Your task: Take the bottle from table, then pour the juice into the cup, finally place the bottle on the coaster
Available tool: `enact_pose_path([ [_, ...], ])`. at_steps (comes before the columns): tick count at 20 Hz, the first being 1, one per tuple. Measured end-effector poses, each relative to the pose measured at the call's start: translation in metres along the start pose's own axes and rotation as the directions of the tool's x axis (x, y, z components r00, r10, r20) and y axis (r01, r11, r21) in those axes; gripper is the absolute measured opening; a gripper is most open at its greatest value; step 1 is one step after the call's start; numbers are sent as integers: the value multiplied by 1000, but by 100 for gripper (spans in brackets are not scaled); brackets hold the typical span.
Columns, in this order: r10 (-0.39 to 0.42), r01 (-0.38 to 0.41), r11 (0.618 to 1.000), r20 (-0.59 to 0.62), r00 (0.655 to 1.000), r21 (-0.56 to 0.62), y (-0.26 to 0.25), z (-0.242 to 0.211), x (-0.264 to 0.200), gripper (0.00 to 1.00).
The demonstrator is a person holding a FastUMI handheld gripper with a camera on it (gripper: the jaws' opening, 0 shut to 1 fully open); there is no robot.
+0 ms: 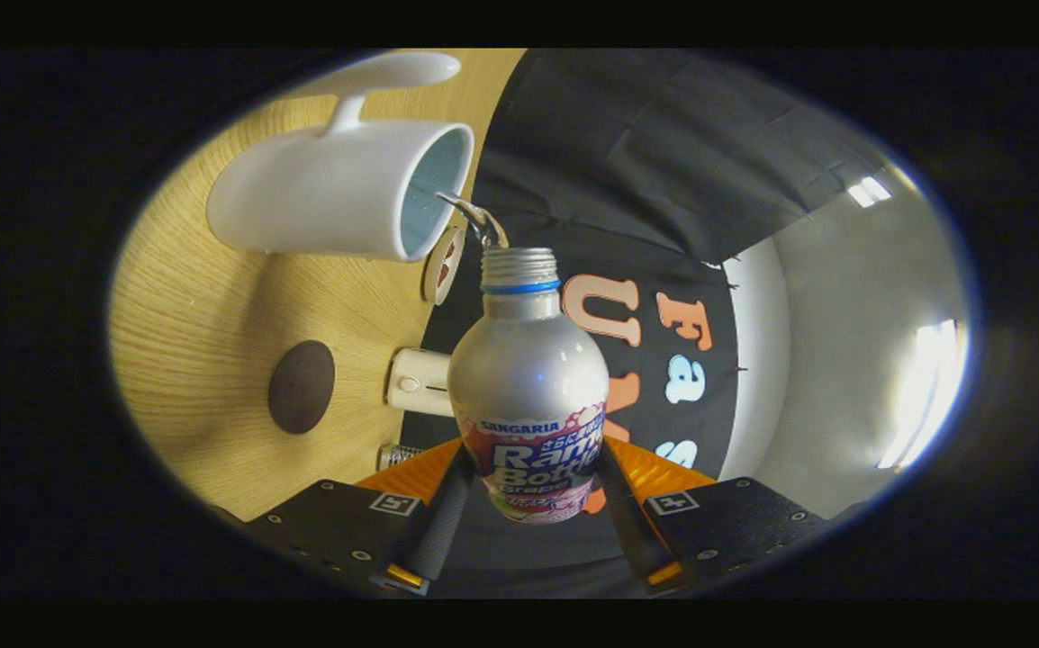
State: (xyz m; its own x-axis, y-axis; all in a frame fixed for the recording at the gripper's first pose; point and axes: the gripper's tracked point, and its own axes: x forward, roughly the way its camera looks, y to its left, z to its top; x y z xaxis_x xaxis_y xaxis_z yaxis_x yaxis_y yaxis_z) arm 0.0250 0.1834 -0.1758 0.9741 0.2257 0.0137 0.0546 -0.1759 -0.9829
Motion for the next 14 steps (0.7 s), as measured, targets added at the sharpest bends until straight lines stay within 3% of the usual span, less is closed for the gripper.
enact_pose_path([
  [14, 13, -12, 999, 23, 1000, -39, -3, -1, 6, 76],
])
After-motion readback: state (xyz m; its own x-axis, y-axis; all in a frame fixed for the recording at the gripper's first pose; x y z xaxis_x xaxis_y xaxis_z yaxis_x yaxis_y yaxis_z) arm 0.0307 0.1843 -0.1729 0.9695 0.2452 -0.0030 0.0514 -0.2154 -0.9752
